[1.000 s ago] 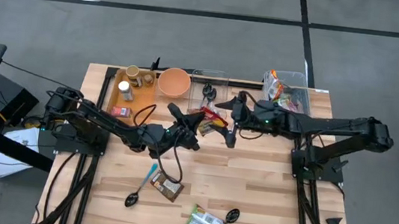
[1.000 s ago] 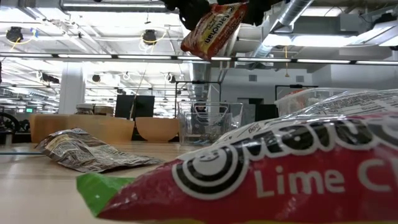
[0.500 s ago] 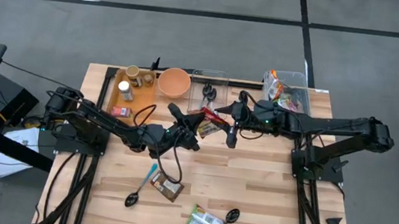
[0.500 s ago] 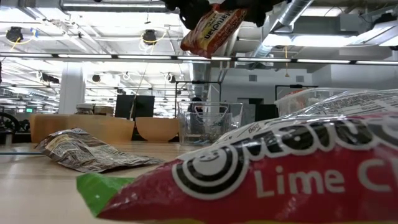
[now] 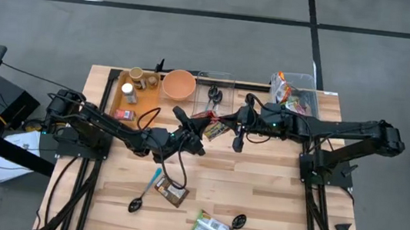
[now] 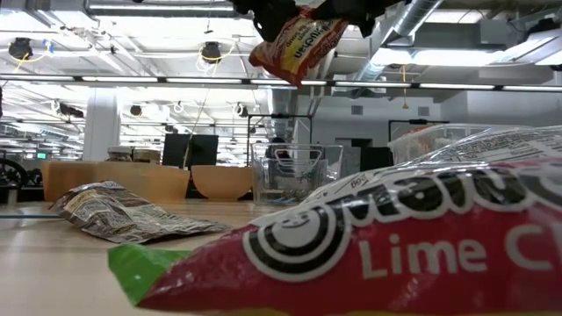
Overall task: Pick & Place Food Item
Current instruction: Put the red noodle pack into the transparent bin
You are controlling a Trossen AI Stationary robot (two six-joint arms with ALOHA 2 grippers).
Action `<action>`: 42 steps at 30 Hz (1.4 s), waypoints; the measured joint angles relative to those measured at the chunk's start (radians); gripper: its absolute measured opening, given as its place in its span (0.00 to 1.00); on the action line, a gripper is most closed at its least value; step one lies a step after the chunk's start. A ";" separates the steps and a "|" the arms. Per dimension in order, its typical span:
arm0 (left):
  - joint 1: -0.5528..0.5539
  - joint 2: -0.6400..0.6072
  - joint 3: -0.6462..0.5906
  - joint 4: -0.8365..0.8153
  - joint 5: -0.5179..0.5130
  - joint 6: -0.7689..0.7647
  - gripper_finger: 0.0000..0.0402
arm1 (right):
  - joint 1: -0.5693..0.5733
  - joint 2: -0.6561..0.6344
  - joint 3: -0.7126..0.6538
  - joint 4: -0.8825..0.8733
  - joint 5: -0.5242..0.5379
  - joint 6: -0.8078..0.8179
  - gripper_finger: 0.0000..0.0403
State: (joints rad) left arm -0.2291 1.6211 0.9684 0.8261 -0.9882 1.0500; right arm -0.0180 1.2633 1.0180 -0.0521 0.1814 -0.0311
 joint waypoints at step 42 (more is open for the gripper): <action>-0.057 -0.286 -0.201 -0.092 0.113 -0.066 0.67 | -0.126 -0.049 -0.012 -0.103 0.041 -0.002 0.00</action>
State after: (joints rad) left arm -0.2862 1.3351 0.7679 0.7340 -0.8750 0.9839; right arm -0.1443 1.2138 1.0056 -0.1552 0.2226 -0.0334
